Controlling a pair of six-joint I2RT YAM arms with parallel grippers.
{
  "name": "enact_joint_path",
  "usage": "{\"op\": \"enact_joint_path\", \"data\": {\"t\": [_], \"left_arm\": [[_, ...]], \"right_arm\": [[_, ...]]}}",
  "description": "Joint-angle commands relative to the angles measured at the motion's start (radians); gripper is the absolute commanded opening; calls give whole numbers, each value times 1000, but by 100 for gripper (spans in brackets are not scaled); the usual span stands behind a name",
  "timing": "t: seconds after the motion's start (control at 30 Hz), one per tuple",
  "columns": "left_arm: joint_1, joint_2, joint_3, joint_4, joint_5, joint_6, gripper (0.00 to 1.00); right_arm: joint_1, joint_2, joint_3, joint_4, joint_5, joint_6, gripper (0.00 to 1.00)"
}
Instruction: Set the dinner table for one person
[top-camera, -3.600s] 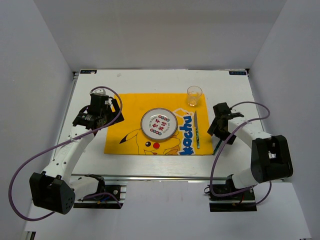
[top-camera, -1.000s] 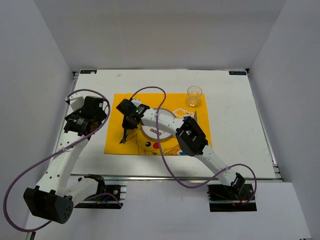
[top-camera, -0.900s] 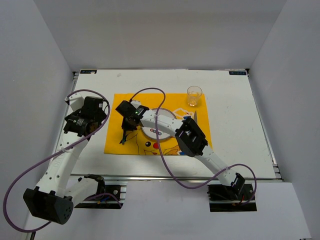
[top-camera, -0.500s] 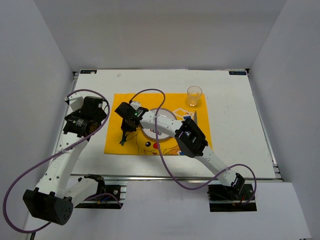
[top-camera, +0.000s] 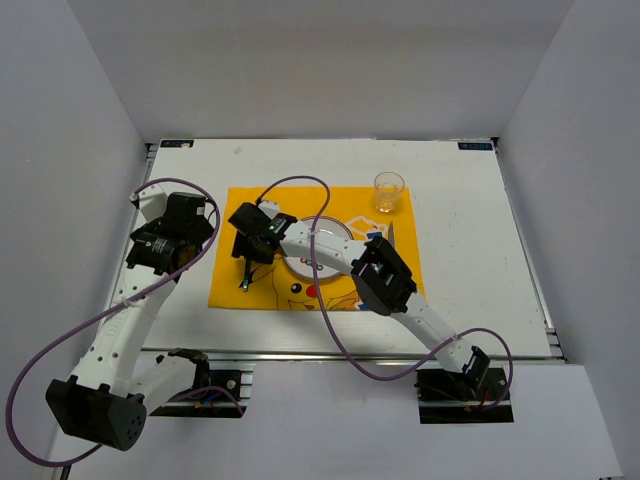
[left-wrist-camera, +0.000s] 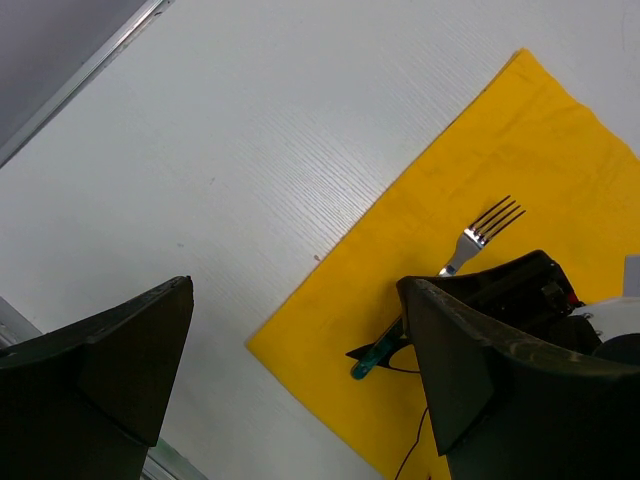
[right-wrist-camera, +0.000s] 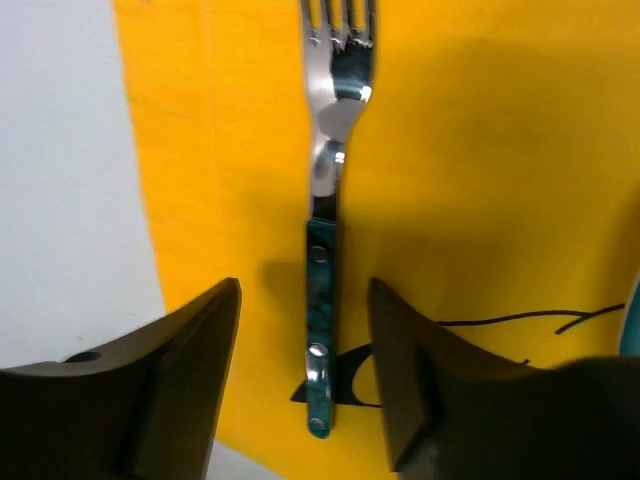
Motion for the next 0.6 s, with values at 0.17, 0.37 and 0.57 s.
{"op": "enact_joint_path", "data": {"t": [0.17, 0.37, 0.57], "left_arm": [[6, -40, 5, -10, -28, -25, 98], [6, -5, 114, -54, -25, -14, 98], [6, 73, 396, -160, 32, 146, 98]], "right_arm": [[4, -99, -6, -32, 30, -38, 89], [-7, -324, -173, 60, 65, -196, 89], [-28, -732, -468, -116, 430, -478, 89]]}}
